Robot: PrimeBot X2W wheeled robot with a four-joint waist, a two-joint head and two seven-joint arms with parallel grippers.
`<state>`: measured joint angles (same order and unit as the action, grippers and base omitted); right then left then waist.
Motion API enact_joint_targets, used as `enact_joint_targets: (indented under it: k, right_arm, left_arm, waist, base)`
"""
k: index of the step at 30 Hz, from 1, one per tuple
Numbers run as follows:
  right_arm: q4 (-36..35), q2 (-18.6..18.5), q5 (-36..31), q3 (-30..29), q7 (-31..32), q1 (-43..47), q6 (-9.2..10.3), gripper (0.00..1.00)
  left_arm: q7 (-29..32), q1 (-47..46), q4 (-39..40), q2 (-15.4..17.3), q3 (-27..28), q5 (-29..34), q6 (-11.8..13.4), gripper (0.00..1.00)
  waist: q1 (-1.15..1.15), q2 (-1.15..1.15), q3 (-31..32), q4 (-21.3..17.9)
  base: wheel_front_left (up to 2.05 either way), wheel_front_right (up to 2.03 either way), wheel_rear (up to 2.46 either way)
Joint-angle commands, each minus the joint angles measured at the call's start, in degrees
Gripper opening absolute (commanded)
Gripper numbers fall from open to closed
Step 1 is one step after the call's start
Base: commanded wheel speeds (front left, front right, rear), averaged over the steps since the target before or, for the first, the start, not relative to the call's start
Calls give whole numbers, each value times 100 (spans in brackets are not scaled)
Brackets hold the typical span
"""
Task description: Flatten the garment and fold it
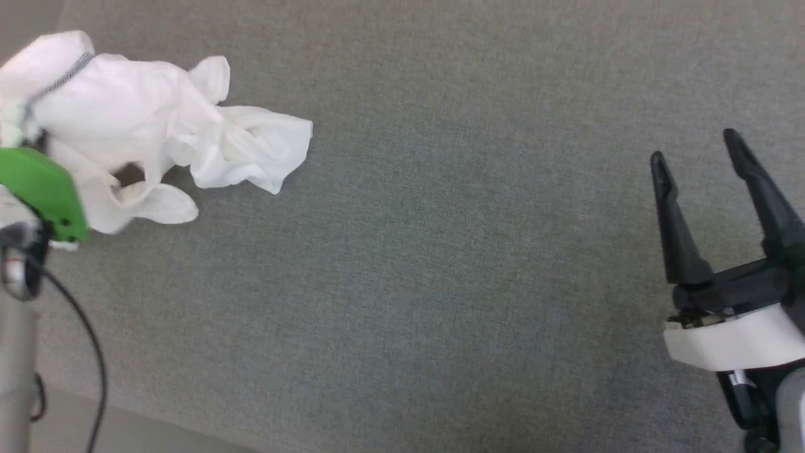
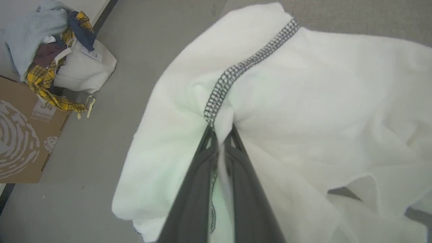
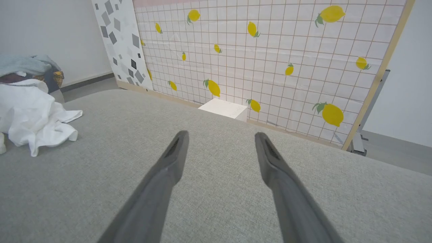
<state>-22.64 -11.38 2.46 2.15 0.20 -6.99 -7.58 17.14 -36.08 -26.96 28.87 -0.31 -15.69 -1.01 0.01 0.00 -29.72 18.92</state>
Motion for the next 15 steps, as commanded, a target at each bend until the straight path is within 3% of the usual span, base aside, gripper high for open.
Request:
enact_joint_targets:
  k: [1, 8, 15]
  right_arm:
    - [63, 65, 43, 18, -82, -86, 9, 100]
    - [495, 415, 45, -100, -385, 26, 9, 100]
    - [975, 726, 61, -351, -708, 252, 9, 100]
  left_arm:
    - [-121, -174, 106, 128, 75, 36, 22, 0]
    - [-353, -548, 632, 361, 308, -68, 85, 0]
    - [-47, -1063, 1175, 478, 363, -185, 130, 0]
  waist:
    - [-1, 0, 317, -71]
    - [-1, 0, 1024, -261]
    - [-1, 0, 1742, -543]
  base:
    - [0, 0, 0]
    - [0, 0, 0]
    - [0, 0, 0]
